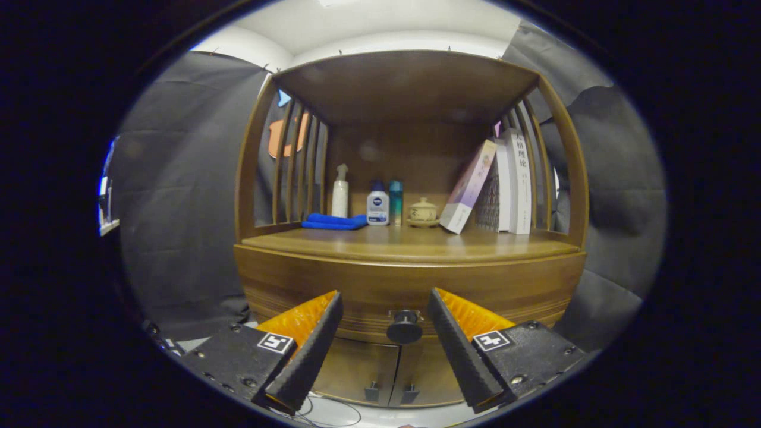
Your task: Pull open the drawer, take out the items inside it, and place them on the countertop above the cabinet.
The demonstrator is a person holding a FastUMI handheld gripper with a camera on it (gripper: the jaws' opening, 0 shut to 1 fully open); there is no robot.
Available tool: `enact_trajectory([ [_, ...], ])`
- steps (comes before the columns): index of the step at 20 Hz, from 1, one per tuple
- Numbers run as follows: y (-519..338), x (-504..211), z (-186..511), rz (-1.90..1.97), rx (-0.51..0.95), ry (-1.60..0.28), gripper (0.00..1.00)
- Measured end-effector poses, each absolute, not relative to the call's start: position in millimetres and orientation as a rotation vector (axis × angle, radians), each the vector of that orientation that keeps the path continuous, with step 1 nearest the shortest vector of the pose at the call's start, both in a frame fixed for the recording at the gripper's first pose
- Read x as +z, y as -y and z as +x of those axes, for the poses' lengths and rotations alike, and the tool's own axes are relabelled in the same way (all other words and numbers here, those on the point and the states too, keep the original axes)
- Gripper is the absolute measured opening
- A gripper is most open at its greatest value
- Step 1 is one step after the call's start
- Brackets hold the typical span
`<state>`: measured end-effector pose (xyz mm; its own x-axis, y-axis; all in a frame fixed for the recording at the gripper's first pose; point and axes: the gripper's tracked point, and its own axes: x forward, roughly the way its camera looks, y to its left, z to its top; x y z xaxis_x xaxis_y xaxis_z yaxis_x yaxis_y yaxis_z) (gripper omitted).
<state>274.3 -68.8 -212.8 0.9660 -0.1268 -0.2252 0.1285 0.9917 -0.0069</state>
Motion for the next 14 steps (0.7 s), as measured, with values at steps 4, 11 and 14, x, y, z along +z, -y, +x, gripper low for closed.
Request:
enact_trajectory([
  [4, 84.2, -242.6, 296.4, 0.034, -0.158, -0.259, 0.85],
  [11, 91.1, -262.8, 305.2, 0.038, -0.173, -0.234, 0.61],
  [14, 90.0, -264.3, 304.9, 0.030, -0.188, -0.235, 0.50],
])
